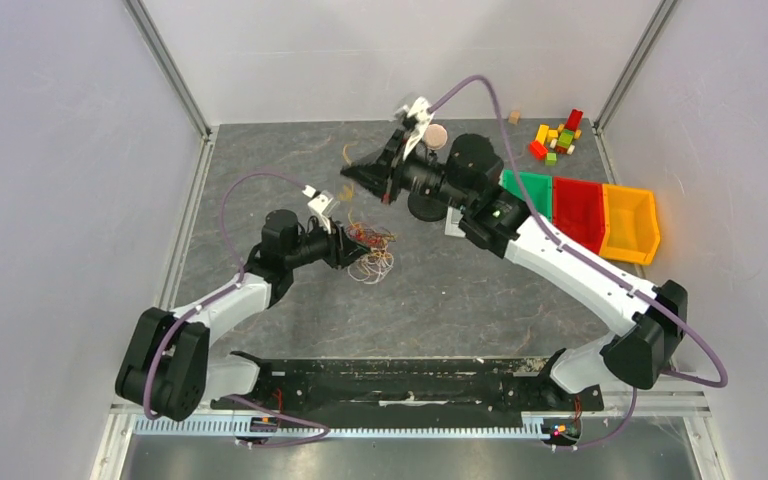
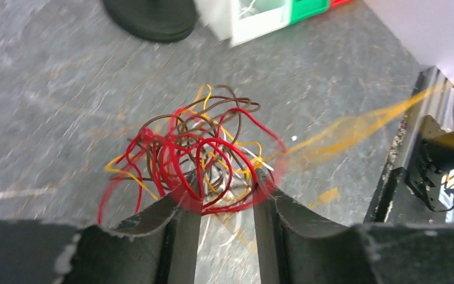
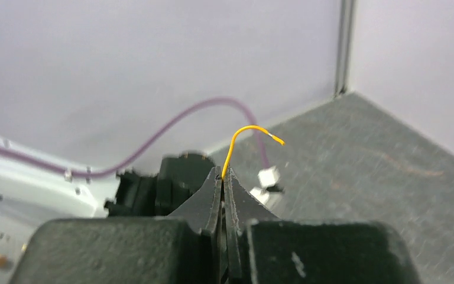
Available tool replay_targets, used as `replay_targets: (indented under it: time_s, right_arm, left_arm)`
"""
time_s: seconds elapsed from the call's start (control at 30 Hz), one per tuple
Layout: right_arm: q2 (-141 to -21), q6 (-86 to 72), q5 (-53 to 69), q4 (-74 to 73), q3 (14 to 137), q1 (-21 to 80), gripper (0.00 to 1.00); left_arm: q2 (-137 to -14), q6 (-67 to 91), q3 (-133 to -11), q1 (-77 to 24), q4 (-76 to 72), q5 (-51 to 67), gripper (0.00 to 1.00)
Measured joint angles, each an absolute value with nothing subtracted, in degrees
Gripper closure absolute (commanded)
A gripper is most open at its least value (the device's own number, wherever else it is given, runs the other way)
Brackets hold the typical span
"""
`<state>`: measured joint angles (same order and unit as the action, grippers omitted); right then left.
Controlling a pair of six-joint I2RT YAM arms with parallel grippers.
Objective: Untangle the cables
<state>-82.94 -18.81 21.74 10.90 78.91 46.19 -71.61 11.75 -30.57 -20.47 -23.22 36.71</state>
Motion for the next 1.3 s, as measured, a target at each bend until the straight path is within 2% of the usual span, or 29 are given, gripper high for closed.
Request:
replay_targets:
  time_s: [0.27, 0.53, 0.57, 0.67, 0.7, 0.8, 0.9, 1.0, 1.3]
  right_arm:
    - [-82.5, -20.4, 17.6, 11.1, 91.7, 40.2, 1.0]
    - [-82.5, -19.9, 13.1, 10.5, 104.7, 34.8, 1.0]
    - [-82.5, -19.7, 12.8, 10.3, 106.5, 34.2, 1.0]
    - [-82.2, -19.1, 12.4, 10.5, 110.4, 33.5, 1.0]
    - [-81.9, -19.1, 12.6, 10.5, 110.7, 33.5, 1.0]
    - [-80.4, -19.2, 14.2, 10.7, 109.5, 33.5, 1.0]
    - [-79.6, -19.6, 15.3, 10.9, 107.4, 33.5, 1.0]
    - [-80.4, -20.4, 16.7, 10.9, 106.6, 33.5, 1.0]
    - [-81.4, -21.9, 18.2, 10.8, 105.2, 33.5, 1.0]
  left_arm:
    - [-73.2, 12.5, -27.7, -10.7, -20.8, 35.6, 0.66]
    - [-74.5, 8.1, -32.8, -7.9, -7.6, 36.5, 0.62]
    - [-74.5, 6.7, -33.8, -7.8, -5.6, 36.4, 0.57]
    - [-73.8, 3.6, -35.8, -5.1, -1.6, 40.3, 0.29]
    - [-73.1, 3.0, -35.9, -4.0, -1.3, 42.0, 0.23]
    - [-67.9, 2.2, -35.5, -2.3, -2.0, 47.1, 0.17]
    - [-62.4, 2.2, -36.4, -7.3, -5.3, 48.1, 0.16]
    - [-62.3, 3.4, -38.7, -15.8, -10.7, 45.2, 0.16]
    - [-76.6, 6.1, -43.2, -31.4, -25.7, 33.1, 0.15]
